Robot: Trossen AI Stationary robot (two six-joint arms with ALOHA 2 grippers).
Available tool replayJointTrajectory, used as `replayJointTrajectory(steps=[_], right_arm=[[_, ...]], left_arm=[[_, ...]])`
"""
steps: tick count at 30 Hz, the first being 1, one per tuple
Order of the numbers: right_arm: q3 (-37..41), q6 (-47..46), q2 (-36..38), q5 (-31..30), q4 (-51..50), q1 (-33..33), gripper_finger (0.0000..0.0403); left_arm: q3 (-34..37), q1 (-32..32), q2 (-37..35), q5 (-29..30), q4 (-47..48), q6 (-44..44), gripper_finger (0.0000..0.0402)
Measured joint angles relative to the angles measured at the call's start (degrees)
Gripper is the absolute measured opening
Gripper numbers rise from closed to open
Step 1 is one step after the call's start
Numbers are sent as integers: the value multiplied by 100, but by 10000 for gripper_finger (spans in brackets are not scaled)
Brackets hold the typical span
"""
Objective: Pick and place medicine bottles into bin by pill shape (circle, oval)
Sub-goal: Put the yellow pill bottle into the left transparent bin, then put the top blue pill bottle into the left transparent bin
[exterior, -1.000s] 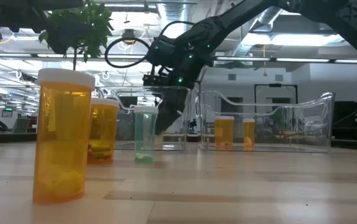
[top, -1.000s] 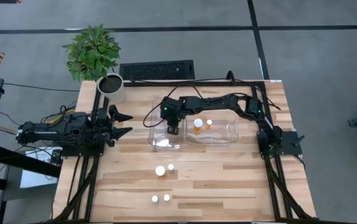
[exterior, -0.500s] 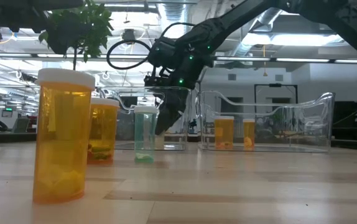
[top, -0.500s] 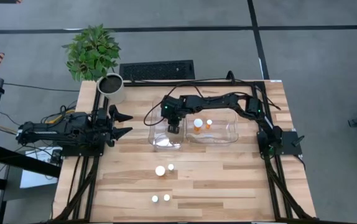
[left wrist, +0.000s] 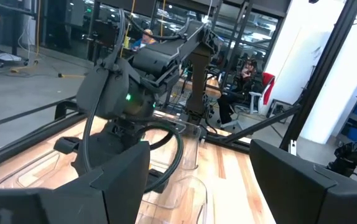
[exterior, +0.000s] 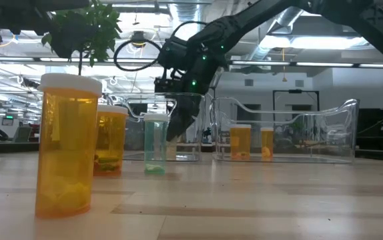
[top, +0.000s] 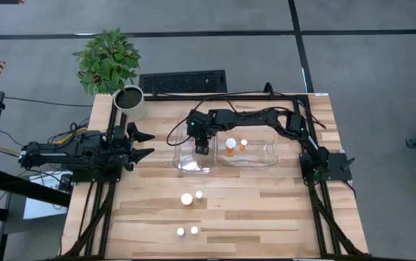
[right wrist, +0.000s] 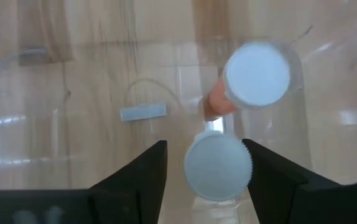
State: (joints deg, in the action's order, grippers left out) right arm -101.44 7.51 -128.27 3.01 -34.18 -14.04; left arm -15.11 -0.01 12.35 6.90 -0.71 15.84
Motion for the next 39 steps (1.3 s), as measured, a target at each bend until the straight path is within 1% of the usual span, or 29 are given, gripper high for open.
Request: replayJointTrajectory(steps=[5, 13, 19, 22, 25, 28, 32, 33, 36, 39], right_arm=[[-334, 52, 2, 0, -387, 0, 211], [-1078, 108, 7, -47, -1591, 0, 209], [-2229, 114, 9, -33, -3350, 43, 205], [-2893, 137, 33, -15, -4324, 182, 203], [-3353, 78, 192, -4, -5142, 393, 202], [-3240, -182, 660, 4, -5594, 680, 202], [-2830, -804, 1514, -9, -5508, 1207, 202], [-2709, -970, 1738, -105, -5492, 1379, 202], [-2206, -1653, 2338, -832, -5443, 1980, 202], [-1489, -2208, 2843, -1612, -4934, 2666, 202]], left_arm=[[0, 0, -1, 0, 1, 3, 270], [0, 0, -1, 0, 0, 4, 270], [0, 0, -1, 0, 1, 3, 270], [0, 0, 1, 0, 0, 3, 270], [0, 0, 0, 0, 0, 4, 270], [0, 0, -1, -20, 8, 39, 270], [0, -2, 0, -43, 23, 45, 270], [0, -2, -1, -44, 28, 45, 270], [0, -2, 1, -44, 44, 69, 270], [0, -2, -1, -46, 46, 116, 270]])
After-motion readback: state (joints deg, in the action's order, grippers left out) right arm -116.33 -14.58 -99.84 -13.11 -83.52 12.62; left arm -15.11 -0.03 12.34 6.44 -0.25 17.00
